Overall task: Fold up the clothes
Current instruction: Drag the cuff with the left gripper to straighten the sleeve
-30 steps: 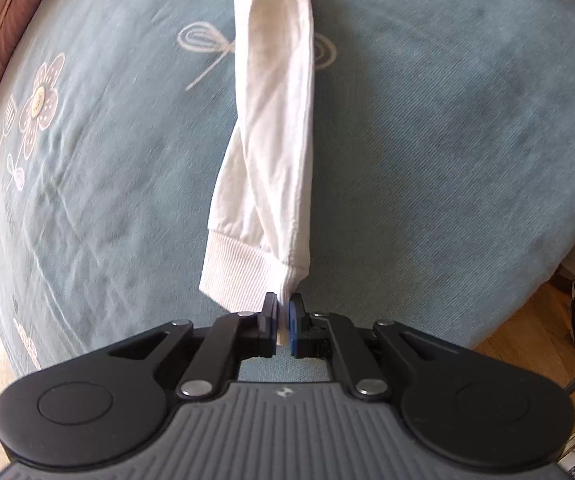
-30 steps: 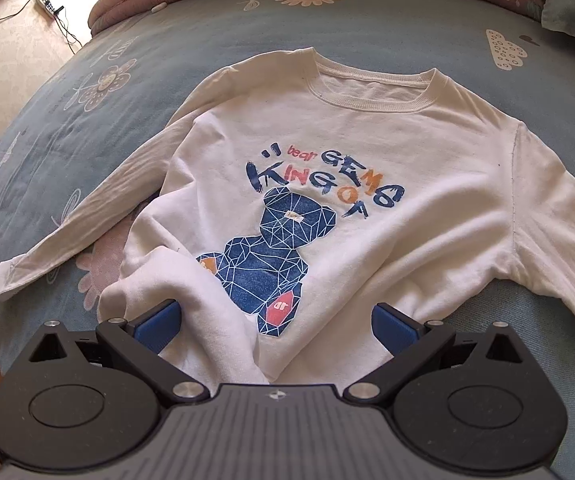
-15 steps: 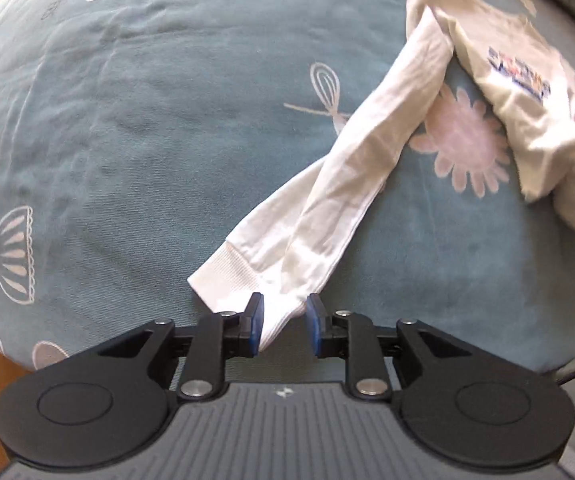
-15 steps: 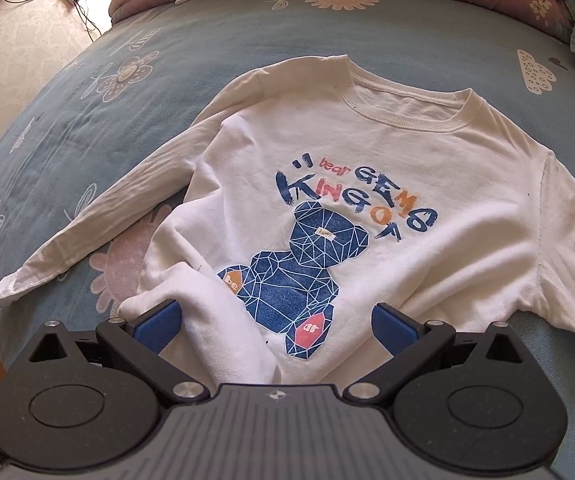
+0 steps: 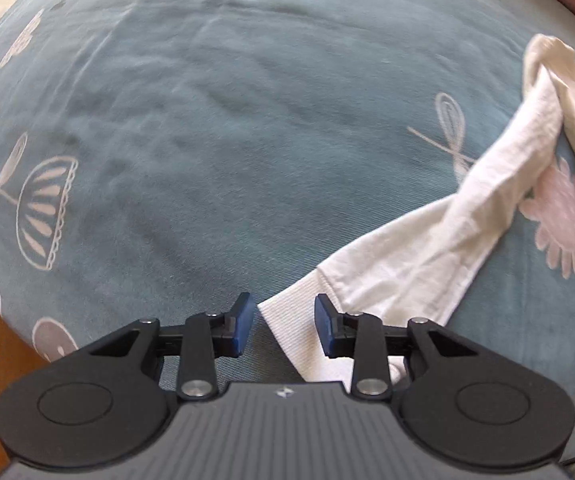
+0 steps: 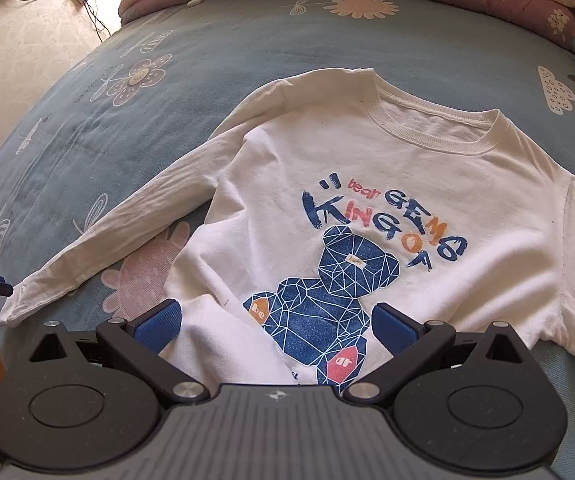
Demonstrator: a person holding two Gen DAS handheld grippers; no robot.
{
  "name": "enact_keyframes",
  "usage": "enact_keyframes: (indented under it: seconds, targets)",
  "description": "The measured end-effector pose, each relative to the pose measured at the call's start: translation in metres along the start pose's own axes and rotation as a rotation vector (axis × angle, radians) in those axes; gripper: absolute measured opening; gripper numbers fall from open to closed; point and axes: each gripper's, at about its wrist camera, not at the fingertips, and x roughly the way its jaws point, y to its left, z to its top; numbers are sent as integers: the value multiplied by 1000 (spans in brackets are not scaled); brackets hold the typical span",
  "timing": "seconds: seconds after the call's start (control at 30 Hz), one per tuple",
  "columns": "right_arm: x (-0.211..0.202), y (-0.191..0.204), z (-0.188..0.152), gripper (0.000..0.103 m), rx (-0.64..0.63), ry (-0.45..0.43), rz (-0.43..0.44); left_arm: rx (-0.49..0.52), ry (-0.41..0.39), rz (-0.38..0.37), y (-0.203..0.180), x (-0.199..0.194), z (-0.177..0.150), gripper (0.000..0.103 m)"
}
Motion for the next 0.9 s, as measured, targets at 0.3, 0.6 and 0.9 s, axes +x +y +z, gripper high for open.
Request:
enact_keyframes:
  seconds: [0.3,0.6,0.9]
  targets:
    - [14,21,13,103,-53,24,7,-105,-60,-25,12,12,-18,41]
    - [27,51,29,103,-114,25,43,-122,-163,-17,9,-22,0,6]
    - [29,43,32,103,-96,22,11,-147,-387,42,34,-98,45,6]
